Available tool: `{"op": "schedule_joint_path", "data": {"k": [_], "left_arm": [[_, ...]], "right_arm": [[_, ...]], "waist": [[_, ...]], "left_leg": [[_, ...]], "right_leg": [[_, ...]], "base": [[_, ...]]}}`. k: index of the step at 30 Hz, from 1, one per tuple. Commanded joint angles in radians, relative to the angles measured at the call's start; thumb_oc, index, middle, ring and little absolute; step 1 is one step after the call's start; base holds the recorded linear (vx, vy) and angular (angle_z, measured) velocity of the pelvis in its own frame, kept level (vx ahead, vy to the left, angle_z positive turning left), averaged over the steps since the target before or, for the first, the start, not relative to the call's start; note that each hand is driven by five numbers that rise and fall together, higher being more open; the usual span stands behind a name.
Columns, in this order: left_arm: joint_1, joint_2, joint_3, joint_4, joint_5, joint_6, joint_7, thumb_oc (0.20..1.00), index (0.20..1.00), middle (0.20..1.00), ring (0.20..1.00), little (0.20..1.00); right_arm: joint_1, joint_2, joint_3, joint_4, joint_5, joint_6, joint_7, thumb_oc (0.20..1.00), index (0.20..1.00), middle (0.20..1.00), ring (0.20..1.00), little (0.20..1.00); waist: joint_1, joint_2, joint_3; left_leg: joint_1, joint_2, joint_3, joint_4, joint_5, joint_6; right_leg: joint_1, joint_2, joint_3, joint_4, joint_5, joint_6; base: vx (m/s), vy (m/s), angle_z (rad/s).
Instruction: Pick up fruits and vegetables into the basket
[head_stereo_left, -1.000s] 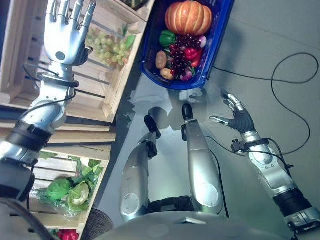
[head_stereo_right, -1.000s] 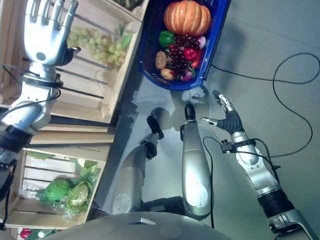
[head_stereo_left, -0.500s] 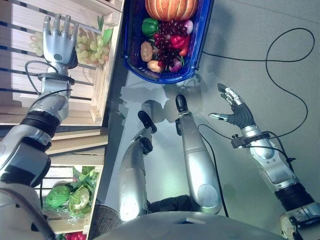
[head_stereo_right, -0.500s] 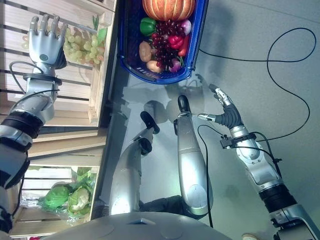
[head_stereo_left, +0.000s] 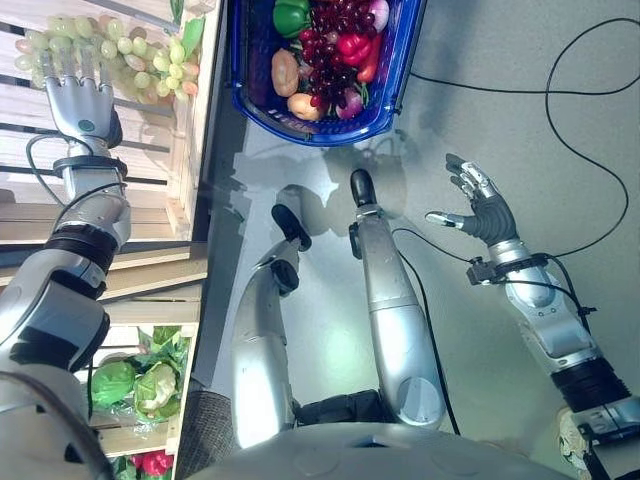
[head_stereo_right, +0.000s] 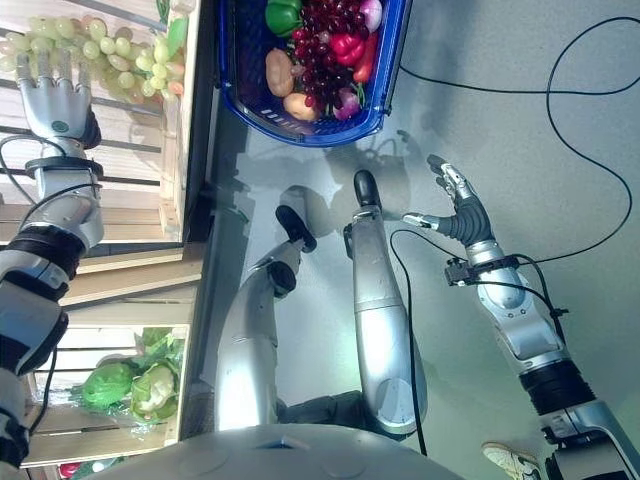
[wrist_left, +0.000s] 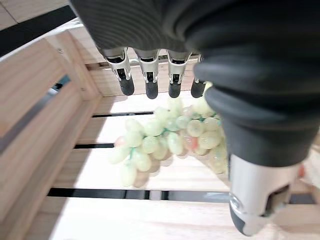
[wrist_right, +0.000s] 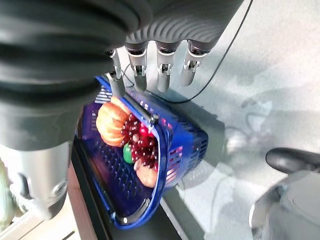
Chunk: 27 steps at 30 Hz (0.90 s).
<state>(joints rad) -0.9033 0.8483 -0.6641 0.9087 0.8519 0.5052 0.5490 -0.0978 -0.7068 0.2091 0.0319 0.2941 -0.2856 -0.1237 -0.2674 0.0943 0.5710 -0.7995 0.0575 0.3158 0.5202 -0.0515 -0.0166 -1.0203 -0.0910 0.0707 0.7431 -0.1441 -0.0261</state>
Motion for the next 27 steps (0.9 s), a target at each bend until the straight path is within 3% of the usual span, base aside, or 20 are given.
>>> {"op": "schedule_joint_path", "data": {"k": [1,8,27], "left_arm": [[0.013,0.046,0.086,0.068,-0.049,0.085,0.073,1.000,1.000,1.000,1.000,1.000],[-0.037,0.058,0.102,0.056,-0.131,0.097,0.132,1.000,1.000,1.000,1.000,1.000],[-0.141,0.080,0.059,0.054,-0.194,0.136,0.107,1.000,1.000,1.000,1.000,1.000]], "right_arm": [[0.019,-0.023,-0.014,-0.079,-0.016,-0.056,-0.039,1.000,1.000,1.000,1.000,1.000],[0.004,-0.042,-0.021,-0.078,-0.031,-0.059,-0.050,1.000,1.000,1.000,1.000,1.000],[-0.019,-0.056,-0.015,-0.057,-0.022,-0.055,-0.048,1.000,1.000,1.000,1.000,1.000]], "waist": [[-0.041,0.030,-0.051],[-0.043,0.033,-0.051],[-0.050,0.035,-0.051]], "left_leg": [[-0.039,-0.035,0.012,0.093,-0.135,0.026],[-0.072,-0.033,0.010,0.099,-0.130,0.024],[-0.116,-0.030,0.018,0.103,-0.124,0.023]], "right_leg": [[-0.018,0.054,-0.015,0.017,-0.052,0.056],[-0.056,0.057,-0.003,0.029,-0.050,0.054],[-0.107,0.062,0.014,0.031,-0.036,0.058]], "base": [[0.02,0.054,0.00],[0.01,0.045,-0.01],[0.00,0.016,-0.01]]}}
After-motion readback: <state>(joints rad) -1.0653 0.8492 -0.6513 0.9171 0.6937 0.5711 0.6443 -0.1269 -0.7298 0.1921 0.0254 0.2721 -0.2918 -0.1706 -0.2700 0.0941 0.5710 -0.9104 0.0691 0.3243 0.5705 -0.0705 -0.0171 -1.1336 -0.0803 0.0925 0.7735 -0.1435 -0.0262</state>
